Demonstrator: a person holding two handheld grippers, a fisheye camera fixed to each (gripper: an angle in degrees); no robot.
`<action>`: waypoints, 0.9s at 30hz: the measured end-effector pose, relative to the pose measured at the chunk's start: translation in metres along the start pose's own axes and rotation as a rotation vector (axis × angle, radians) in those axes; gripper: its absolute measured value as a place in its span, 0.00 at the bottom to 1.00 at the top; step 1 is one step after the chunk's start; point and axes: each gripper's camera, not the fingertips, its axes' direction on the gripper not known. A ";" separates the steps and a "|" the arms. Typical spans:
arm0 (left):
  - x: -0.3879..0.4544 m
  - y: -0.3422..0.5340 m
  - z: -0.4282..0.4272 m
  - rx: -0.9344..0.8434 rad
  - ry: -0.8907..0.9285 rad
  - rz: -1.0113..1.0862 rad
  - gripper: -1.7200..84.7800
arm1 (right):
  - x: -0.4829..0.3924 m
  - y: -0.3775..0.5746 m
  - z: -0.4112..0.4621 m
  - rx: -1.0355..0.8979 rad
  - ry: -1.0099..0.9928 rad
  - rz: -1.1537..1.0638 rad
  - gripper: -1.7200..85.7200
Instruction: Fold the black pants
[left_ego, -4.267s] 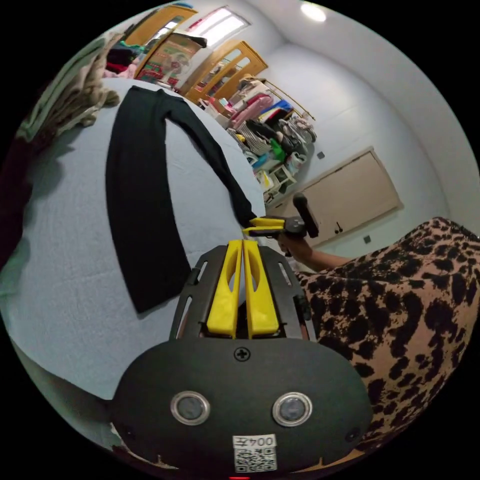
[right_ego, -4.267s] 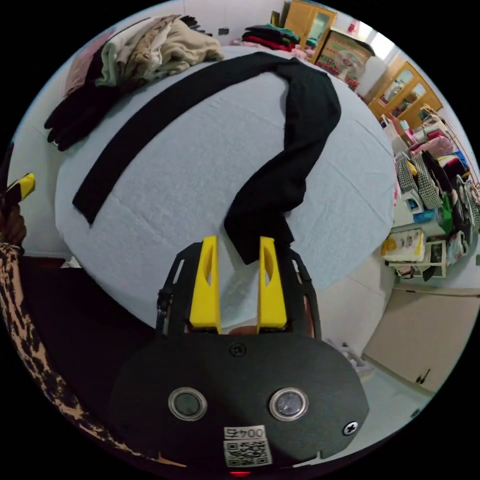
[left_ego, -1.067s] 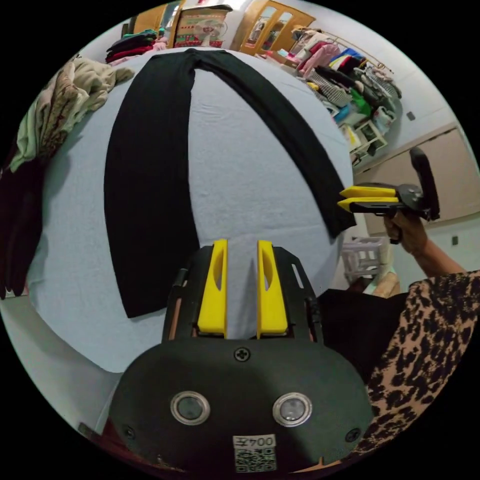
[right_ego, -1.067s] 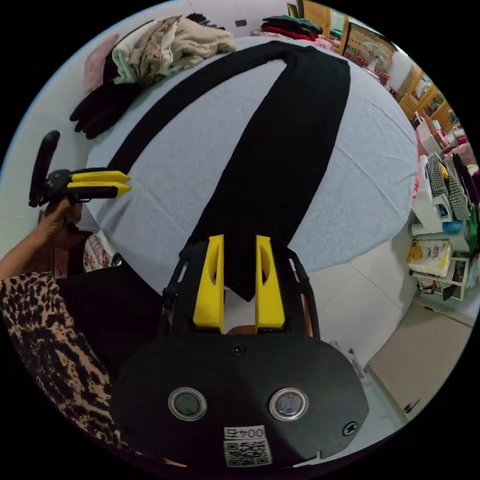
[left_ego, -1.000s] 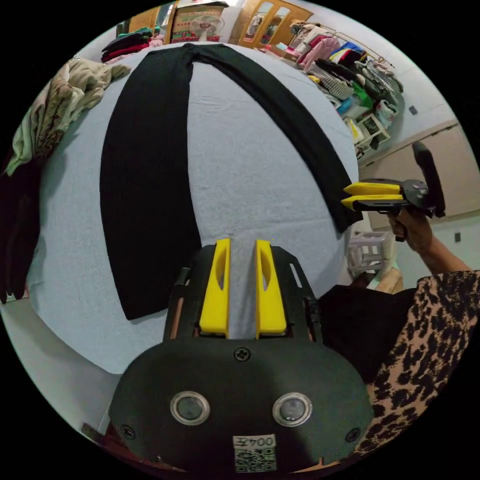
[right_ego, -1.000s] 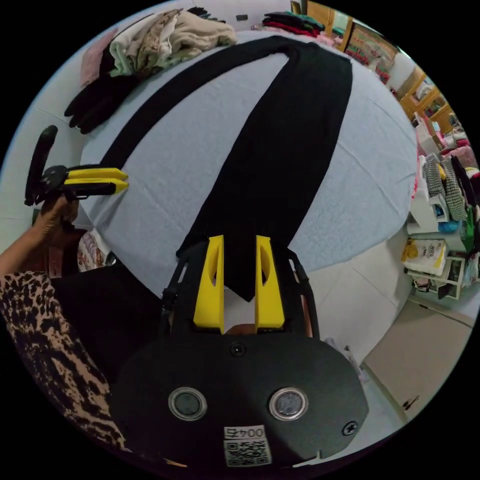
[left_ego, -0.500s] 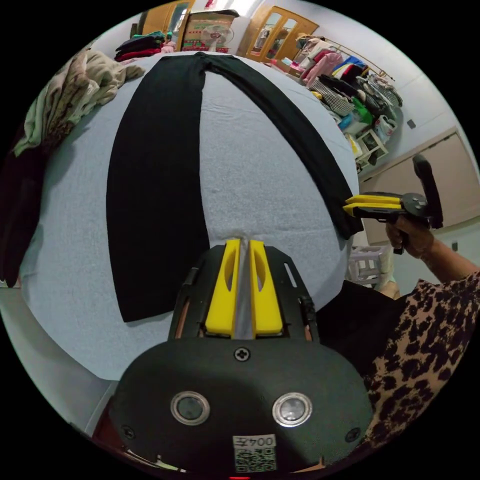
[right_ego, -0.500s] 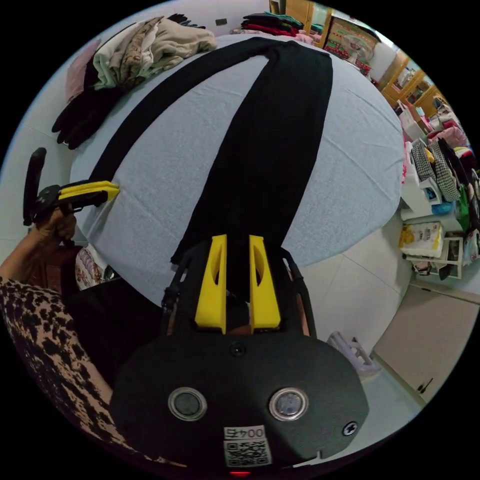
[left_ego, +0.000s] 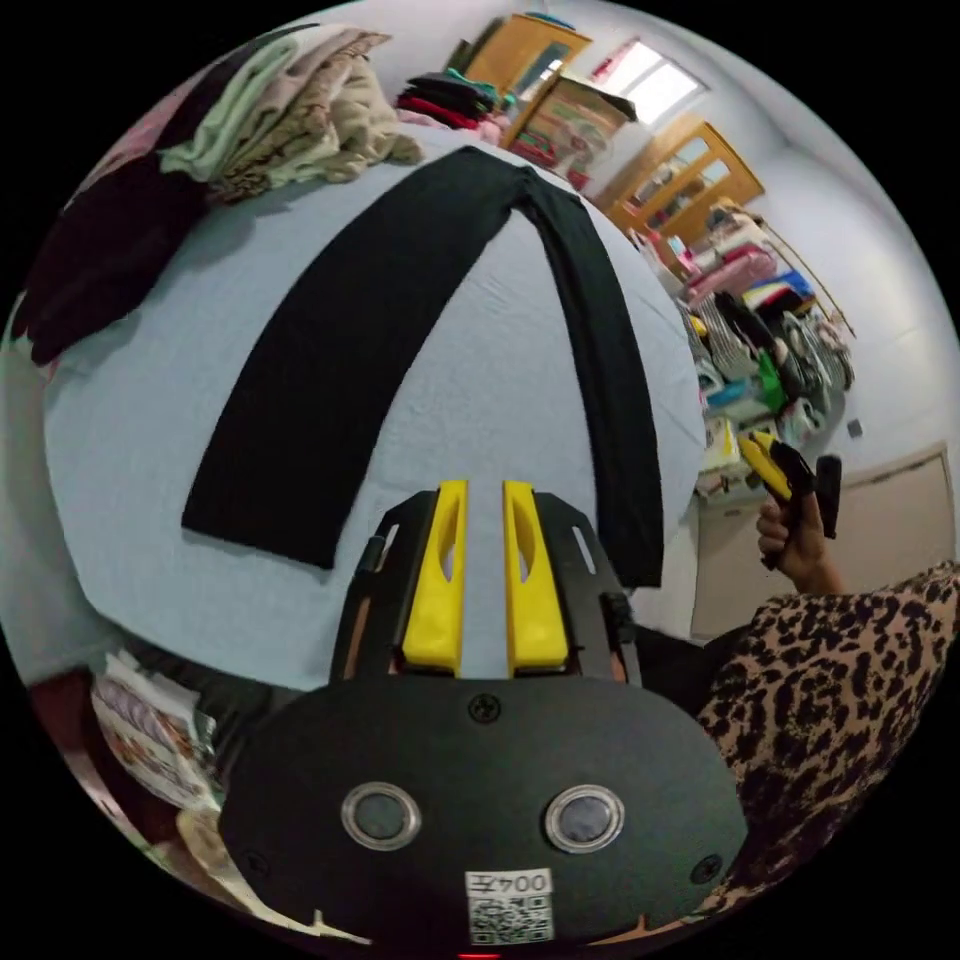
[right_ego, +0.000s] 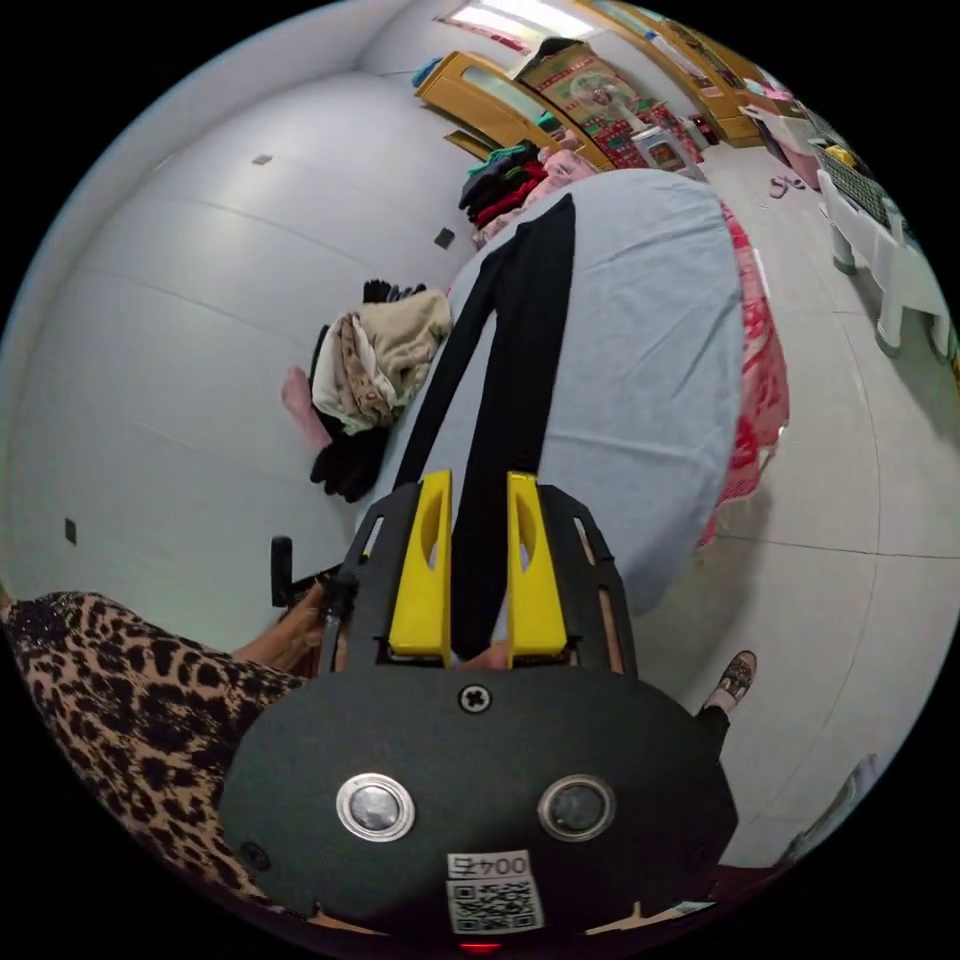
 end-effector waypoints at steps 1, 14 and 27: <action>0.007 0.002 0.001 0.003 -0.001 -0.022 0.08 | 0.009 -0.009 -0.008 -0.010 -0.003 0.001 0.12; 0.148 -0.017 0.046 -0.060 0.035 0.022 0.10 | 0.149 -0.225 -0.063 -0.101 -0.145 0.056 0.12; 0.145 -0.122 0.105 -0.069 0.150 -0.072 0.10 | 0.240 -0.459 -0.015 -0.134 -0.191 0.269 0.13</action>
